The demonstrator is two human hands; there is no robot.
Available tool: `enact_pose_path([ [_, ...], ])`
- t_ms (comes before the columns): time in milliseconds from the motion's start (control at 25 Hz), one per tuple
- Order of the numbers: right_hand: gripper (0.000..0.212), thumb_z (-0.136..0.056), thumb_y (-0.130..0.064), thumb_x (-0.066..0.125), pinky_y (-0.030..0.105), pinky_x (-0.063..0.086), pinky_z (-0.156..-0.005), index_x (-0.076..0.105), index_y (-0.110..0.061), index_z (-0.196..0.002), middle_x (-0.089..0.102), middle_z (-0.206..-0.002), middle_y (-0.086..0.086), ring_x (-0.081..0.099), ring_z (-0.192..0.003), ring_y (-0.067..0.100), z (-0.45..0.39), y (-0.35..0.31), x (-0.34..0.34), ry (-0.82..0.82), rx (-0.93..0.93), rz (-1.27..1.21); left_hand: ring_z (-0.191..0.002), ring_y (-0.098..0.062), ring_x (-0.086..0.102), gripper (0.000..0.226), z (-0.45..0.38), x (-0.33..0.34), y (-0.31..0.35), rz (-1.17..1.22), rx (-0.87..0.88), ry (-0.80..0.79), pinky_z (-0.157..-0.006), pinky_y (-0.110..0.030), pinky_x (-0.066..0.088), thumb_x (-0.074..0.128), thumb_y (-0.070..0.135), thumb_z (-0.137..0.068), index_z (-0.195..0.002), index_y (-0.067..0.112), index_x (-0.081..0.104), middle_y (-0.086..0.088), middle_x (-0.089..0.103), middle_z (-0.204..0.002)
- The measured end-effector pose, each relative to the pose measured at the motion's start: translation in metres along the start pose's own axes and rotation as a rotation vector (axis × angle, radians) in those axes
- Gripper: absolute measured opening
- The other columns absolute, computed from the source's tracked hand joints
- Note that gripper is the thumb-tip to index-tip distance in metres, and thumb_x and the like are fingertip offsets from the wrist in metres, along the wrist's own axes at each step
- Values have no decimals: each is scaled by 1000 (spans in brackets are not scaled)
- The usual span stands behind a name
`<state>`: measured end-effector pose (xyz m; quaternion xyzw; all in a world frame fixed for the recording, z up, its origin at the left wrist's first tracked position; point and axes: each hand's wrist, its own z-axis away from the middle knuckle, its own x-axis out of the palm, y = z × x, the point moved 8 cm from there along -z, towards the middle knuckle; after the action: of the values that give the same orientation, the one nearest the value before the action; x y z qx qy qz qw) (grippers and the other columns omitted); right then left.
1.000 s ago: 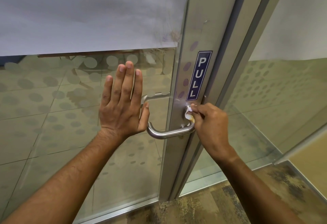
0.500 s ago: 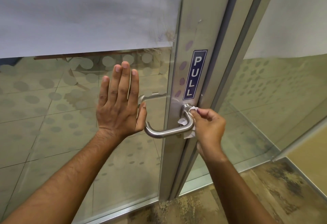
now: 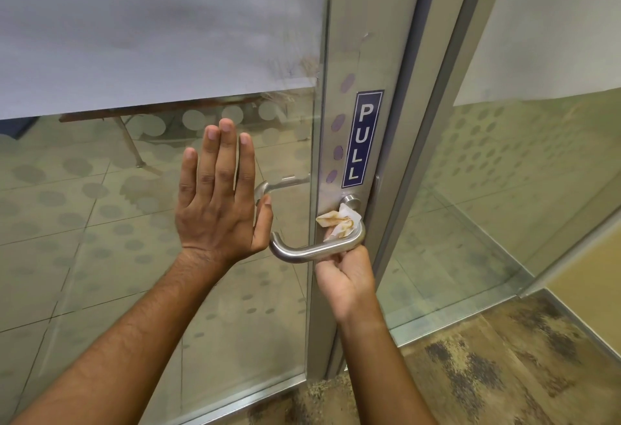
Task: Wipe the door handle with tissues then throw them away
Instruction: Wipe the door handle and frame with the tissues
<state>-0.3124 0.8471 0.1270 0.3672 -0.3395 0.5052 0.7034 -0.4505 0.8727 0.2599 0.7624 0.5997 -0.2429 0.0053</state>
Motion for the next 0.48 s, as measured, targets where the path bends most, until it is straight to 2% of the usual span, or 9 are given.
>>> enact_pose_path([
  [80, 30, -68, 9, 61, 26, 52, -37, 68, 5, -96, 70, -70, 15, 69, -46, 22, 2, 0, 1, -12, 0, -12, -153, -25, -12, 82, 0, 0, 0, 5, -1, -2, -125, -43, -4, 42, 41, -90, -155, -2, 15, -24, 14, -157],
  [120, 25, -74, 10, 60, 24, 52, -38, 68, 4, -97, 70, -70, 14, 69, -46, 20, 1, -4, 0, 4, -33, 45, -153, -25, -12, 82, 0, 1, 0, 10, 0, -5, -125, -43, -4, 42, 41, -91, -155, -2, 15, -24, 14, -157],
  [200, 15, -89, 8, 57, 22, 54, -43, 67, 3, -99, 72, -71, 13, 70, -50, 17, -1, -22, -6, 75, -190, 295, -153, -25, -13, 83, 0, 1, 0, 10, 0, -8, -125, -43, -4, 43, 41, -90, -155, -2, 15, -24, 14, -157],
  [280, 18, -89, 6, 62, 26, 57, -51, 68, 1, -106, 75, -82, 14, 72, -60, 19, 0, -46, -4, 115, -391, 589, -153, -25, -13, 84, 0, 1, 0, 7, 0, -5, -125, -43, -3, 43, 41, -90, -156, -1, 13, -23, 13, -157],
  [400, 18, -86, 3, 69, 23, 56, -52, 73, -10, -99, 77, -76, 5, 72, -61, 14, 7, -70, 23, -29, -608, 880, -153, -25, -12, 84, 0, 2, 0, 1, -1, -8, -125, -44, -3, 41, 41, -90, -157, 0, 10, -23, 13, -157],
  [480, 20, -85, -1, 72, 19, 57, -58, 76, -17, -95, 78, -81, 0, 75, -70, 13, 13, -81, 43, -91, -739, 1130, -153, -26, -12, 86, 0, 3, 0, 5, -5, -19, -125, -44, -2, 41, 41, -89, -157, 0, 9, -24, 13, -158],
])
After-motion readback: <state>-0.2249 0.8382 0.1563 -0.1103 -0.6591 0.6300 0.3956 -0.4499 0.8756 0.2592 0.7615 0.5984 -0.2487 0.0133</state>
